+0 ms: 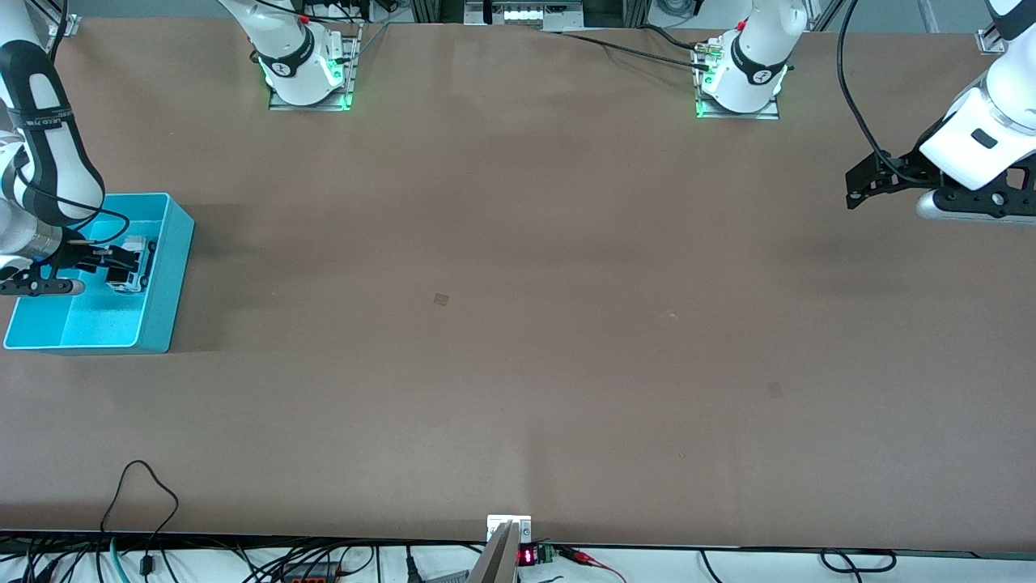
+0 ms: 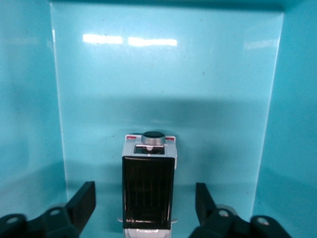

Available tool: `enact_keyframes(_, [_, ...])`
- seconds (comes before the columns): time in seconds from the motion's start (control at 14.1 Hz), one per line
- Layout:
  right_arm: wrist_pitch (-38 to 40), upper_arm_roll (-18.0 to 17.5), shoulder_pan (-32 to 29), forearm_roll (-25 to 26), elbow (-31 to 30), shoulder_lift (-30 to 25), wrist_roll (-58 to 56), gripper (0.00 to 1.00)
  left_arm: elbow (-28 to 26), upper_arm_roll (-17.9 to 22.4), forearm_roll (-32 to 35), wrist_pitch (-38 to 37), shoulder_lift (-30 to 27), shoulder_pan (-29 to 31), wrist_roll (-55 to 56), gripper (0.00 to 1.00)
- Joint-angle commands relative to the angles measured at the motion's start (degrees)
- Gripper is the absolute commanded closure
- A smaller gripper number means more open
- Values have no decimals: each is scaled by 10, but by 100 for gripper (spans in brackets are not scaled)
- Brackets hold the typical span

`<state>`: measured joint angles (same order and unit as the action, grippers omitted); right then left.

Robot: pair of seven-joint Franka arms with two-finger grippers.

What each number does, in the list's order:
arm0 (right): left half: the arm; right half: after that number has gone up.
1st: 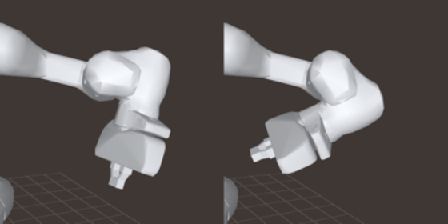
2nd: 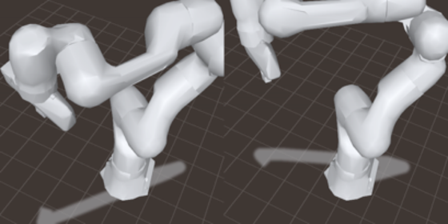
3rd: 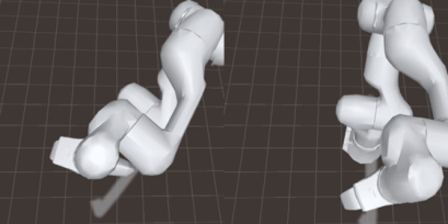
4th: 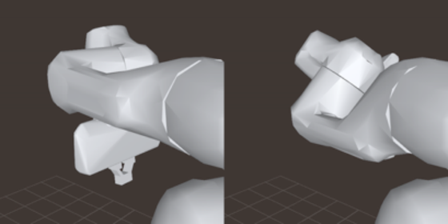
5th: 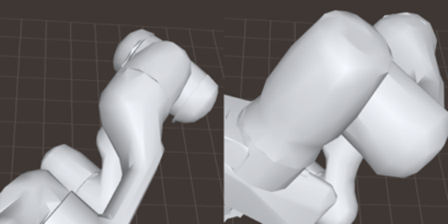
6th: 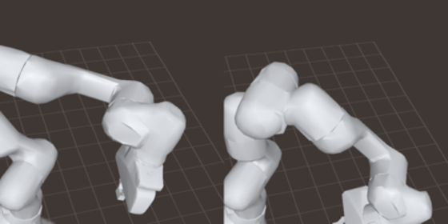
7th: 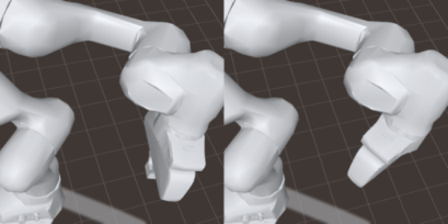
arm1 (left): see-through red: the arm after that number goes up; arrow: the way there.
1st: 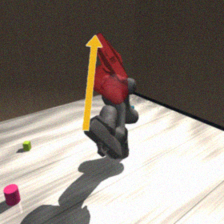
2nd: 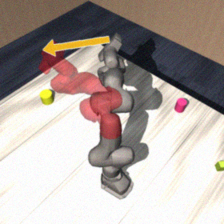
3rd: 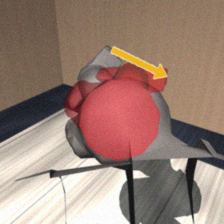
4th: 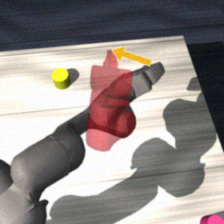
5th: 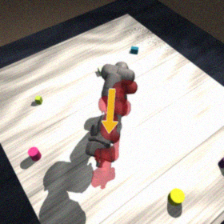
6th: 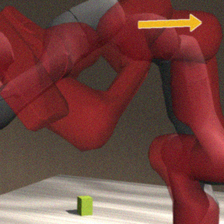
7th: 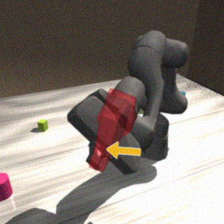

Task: Wind and store white jeep toy
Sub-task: 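Lower the jeep into the bin and open the right gripper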

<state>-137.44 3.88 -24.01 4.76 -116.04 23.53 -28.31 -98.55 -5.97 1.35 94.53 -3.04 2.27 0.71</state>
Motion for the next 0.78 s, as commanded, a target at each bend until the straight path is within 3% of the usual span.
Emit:
enact_keyframes(0.0, [21, -13, 0, 9, -2, -40, -20, 0, 13, -2, 1, -13, 1, 3, -11, 0])
enact_keyframes(0.35, [65, -23, 45, 7, -1, -109, -68, 0, 13, -2, 1, -17, 1, 3, -12, 0])
enact_keyframes(0.71, [104, -37, 105, -6, 2, -158, -31, 0, 13, -3, 1, -21, 0, 1, -12, 0])
